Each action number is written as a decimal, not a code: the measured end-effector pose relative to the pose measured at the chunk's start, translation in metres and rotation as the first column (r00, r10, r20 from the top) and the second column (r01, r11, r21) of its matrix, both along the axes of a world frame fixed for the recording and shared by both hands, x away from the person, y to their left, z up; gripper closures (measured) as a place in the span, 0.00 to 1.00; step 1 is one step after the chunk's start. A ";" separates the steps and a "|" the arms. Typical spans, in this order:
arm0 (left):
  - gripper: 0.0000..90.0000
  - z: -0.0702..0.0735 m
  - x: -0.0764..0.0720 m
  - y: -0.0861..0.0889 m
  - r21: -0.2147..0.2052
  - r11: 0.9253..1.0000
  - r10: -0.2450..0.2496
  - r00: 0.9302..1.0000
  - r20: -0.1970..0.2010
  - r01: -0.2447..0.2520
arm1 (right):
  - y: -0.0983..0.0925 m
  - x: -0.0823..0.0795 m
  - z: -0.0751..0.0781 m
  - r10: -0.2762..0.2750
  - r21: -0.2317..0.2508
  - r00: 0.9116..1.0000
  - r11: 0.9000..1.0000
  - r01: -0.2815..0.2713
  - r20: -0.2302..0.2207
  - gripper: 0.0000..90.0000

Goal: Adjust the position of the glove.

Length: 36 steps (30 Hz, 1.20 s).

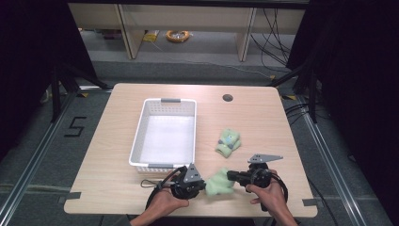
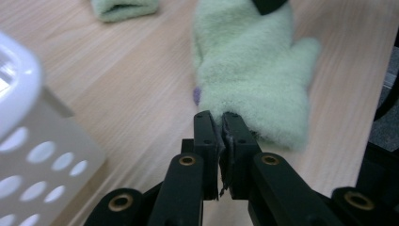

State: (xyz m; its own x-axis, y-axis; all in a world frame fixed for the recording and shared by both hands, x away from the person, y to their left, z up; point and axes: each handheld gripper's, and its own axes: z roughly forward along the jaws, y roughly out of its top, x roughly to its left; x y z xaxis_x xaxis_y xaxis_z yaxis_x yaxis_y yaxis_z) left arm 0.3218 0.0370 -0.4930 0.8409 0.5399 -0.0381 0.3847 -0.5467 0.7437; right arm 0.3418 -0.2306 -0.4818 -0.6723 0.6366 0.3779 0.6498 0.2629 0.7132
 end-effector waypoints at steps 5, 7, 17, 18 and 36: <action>0.95 0.001 0.004 0.008 0.005 1.000 0.007 1.000 0.011 -0.007 | 0.008 -0.010 0.001 -0.009 -0.001 1.000 1.000 0.009 -0.027 0.95; 0.95 0.000 0.004 0.010 0.023 1.000 0.008 1.000 0.018 -0.008 | 0.011 -0.012 -0.001 -0.010 0.010 1.000 1.000 0.010 -0.021 0.95; 0.94 -0.011 0.000 0.006 0.026 0.999 0.019 1.000 -0.009 -0.018 | 0.012 -0.031 -0.014 -0.028 -0.097 1.000 0.995 0.027 -0.013 0.91; 0.94 -0.012 0.001 0.006 0.036 0.999 0.002 1.000 0.004 -0.002 | 0.010 -0.033 -0.015 -0.021 -0.099 1.000 0.995 0.019 -0.021 0.89; 0.75 -0.009 -0.010 0.021 -0.030 0.998 0.046 0.998 -0.040 -0.047 | 0.005 -0.039 -0.013 -0.070 -0.168 0.998 0.983 0.070 0.002 0.59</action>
State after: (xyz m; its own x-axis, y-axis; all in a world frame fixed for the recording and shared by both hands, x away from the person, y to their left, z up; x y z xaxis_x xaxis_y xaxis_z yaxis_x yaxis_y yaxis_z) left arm 0.3121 0.0582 -0.5018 0.8126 0.5762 -0.0880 0.4382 -0.5044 0.7440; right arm 0.3028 -0.2255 -0.4944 -0.6226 0.7364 0.2646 0.6735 0.3322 0.6604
